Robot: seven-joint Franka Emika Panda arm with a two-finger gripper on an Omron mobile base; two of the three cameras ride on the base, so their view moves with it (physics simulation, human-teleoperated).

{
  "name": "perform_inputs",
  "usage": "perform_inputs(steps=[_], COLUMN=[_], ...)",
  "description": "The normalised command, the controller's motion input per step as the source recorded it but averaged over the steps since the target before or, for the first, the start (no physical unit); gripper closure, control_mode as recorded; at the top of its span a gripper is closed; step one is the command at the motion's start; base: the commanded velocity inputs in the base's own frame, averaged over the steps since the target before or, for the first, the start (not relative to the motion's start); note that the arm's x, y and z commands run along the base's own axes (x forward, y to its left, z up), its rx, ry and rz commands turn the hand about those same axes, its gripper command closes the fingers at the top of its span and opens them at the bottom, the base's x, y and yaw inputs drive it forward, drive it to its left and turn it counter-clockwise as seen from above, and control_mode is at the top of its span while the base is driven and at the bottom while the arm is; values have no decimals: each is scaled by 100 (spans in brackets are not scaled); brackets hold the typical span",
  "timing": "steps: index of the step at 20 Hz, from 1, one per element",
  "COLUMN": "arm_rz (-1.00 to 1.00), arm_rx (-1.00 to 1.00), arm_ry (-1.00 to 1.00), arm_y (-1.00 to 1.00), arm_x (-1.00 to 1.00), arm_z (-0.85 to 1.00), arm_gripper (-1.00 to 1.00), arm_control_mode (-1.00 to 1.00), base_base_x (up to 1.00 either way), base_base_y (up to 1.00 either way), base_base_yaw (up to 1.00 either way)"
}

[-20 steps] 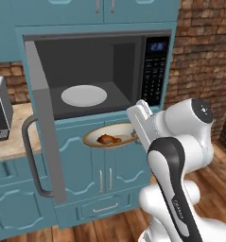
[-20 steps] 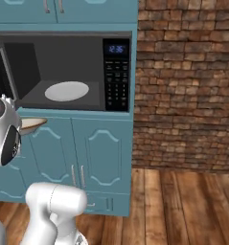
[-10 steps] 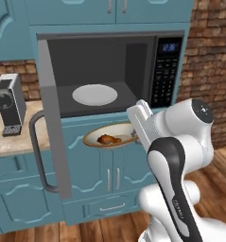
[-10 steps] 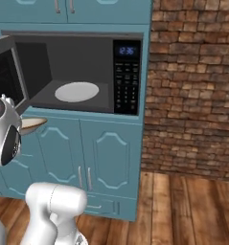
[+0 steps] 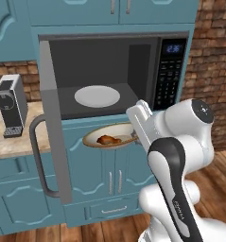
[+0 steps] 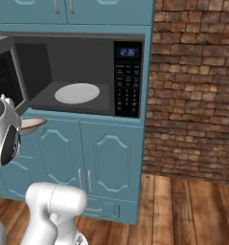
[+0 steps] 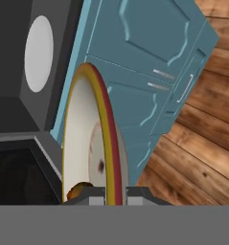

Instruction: Remove the apple from the bowl and place it on the small plate. Then place the bowl with only the chicken drumstick in the microwave, close the door, and press the start button to microwave the chicken drumstick.

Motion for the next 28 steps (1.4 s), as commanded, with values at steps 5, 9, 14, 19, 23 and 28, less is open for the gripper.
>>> perform_inputs(steps=[5,9,14,19,23,28], arm_rz=[2,0,-1,-1,0,0], arm_rx=[3,13,8,7,4,0], arm_ry=[0,0,0,-1,-12,-18], arm_y=[-9,-17,0,0,0,-12], arm_x=[31,96,91,79,47,40], arm_z=[0,0,0,0,-1,-1], arm_gripper=[100,100,100,100,100,100], arm_control_mode=[-100,-100,-100,-100,-100,-100], base_base_x=[3,0,0,0,0,0], base_base_y=[0,0,0,0,0,0], base_base_yaw=[1,0,0,0,0,0])
